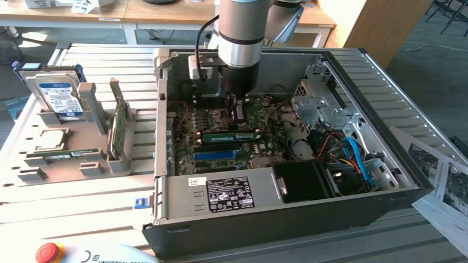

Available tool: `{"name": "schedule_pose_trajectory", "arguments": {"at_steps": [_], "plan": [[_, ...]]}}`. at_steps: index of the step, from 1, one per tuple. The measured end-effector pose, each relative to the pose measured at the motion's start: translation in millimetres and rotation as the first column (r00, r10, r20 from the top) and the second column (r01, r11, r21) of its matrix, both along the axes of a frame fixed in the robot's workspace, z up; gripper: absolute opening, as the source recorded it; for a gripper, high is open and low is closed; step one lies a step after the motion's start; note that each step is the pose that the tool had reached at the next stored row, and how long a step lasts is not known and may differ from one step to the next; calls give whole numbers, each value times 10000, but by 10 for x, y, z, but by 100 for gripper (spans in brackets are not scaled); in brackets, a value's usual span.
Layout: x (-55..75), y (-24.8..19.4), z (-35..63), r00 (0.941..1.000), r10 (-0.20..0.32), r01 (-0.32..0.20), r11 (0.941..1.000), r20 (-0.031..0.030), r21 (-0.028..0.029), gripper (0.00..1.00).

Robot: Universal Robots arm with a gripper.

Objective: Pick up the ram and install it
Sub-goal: 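Press down the ram until it locks into place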

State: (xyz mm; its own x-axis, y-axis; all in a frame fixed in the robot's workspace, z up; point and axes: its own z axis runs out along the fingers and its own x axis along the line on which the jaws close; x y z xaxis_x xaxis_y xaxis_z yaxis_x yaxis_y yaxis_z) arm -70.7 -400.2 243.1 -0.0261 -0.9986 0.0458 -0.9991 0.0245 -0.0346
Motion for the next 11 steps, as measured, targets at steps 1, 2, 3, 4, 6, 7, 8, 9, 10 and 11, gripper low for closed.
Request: {"name": "schedule_pose_trajectory", "arguments": {"at_steps": [1,2,3,4,6,7,8,9,10,11], "plan": [[-9,-1,0,10000,0,0,10000,2,0,11],[-18,0,0,10000,0,0,10000,3,-1,11],[-28,0,0,10000,0,0,10000,5,0,11],[-34,0,0,10000,0,0,10000,5,-1,11],[-36,0,0,10000,1,-1,10000,6,-1,11],[-39,0,0,10000,0,0,10000,6,0,11],[-39,0,0,10000,0,0,10000,6,0,11],[-39,0,0,10000,0,0,10000,6,0,11],[-39,0,0,10000,1,-1,10000,6,-1,11],[-39,0,0,10000,1,-1,10000,6,0,11]]}}
